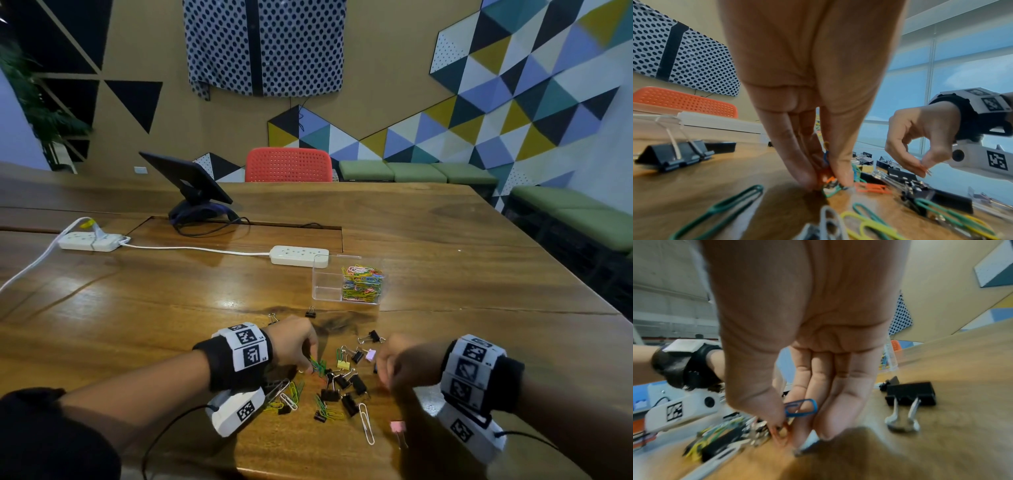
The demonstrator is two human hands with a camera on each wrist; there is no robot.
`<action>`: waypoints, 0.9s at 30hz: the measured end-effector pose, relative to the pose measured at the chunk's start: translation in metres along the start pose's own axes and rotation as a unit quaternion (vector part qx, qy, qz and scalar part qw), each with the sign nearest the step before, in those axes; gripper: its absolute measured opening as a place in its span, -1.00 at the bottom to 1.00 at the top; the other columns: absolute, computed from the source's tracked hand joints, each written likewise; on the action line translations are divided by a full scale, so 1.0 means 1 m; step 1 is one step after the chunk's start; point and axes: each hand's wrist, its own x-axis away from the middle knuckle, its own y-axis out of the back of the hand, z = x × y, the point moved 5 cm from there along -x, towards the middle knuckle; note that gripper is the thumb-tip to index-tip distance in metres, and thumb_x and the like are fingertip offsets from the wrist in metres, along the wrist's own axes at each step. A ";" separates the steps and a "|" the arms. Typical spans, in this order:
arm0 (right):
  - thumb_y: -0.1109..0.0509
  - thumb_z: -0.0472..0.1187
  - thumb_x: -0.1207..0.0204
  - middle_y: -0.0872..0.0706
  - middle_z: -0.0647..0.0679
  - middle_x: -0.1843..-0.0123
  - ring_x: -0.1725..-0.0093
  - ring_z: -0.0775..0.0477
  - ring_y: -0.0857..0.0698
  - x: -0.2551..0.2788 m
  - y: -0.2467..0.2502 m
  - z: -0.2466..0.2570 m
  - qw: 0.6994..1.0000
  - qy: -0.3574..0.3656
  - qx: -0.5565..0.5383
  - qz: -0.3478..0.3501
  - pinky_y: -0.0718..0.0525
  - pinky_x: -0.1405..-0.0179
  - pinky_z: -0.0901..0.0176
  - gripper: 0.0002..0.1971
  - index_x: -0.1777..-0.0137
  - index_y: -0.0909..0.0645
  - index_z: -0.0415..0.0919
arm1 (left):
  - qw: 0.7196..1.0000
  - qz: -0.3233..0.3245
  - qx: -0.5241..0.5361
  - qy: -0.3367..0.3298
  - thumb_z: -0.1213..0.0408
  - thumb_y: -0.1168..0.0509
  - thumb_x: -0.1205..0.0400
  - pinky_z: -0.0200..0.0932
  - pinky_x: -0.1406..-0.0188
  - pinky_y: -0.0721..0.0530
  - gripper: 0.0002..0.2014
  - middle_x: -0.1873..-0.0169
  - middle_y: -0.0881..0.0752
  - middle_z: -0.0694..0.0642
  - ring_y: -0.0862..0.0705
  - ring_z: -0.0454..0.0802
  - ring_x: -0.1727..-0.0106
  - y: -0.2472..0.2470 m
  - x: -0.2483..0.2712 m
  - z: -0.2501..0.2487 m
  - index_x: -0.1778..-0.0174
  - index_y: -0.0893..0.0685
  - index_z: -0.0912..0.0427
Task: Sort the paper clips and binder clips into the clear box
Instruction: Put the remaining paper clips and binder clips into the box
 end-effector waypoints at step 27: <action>-0.20 -0.15 -0.65 -0.73 -0.15 -0.19 -0.15 -0.10 -0.67 -0.043 0.123 -0.004 0.910 -0.006 0.029 -0.414 -0.56 -0.15 0.13 -0.72 -0.19 -0.70 -0.19 | 0.999 -0.030 0.027 0.016 0.27 -0.46 -0.49 -0.29 0.09 -0.58 -0.82 0.04 -0.78 0.14 -0.63 -0.13 0.11 0.018 -0.029 0.008 0.03 -0.75 0.24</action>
